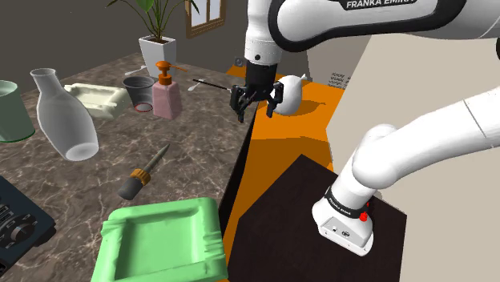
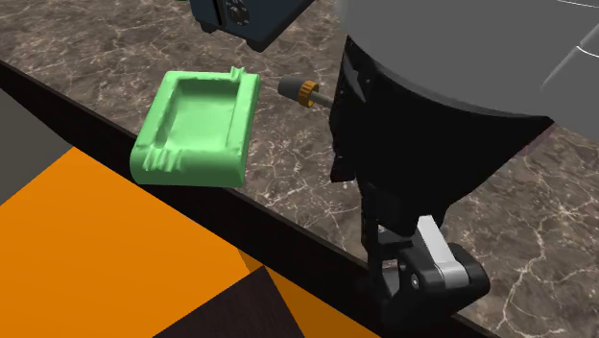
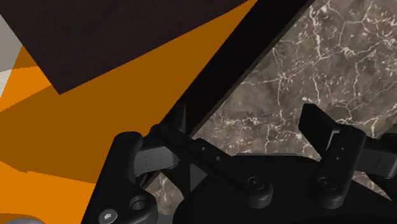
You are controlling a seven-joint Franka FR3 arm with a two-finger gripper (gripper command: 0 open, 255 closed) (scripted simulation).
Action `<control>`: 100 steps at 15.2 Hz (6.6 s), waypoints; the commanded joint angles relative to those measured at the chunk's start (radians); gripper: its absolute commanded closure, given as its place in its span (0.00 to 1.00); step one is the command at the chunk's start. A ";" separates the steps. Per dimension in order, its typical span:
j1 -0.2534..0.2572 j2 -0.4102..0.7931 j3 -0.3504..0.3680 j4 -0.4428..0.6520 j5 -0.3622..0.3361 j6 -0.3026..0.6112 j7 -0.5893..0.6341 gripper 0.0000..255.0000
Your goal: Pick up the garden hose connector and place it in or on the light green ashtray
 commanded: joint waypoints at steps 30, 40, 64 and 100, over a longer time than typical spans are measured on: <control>0.136 1.135 0.265 0.801 -0.492 0.149 1.245 0.00; 0.135 1.140 0.262 0.787 -0.496 0.167 1.248 1.00; 0.129 1.071 0.289 0.894 -0.450 0.002 1.223 1.00; 0.257 0.822 0.454 0.545 -0.295 0.144 1.517 1.00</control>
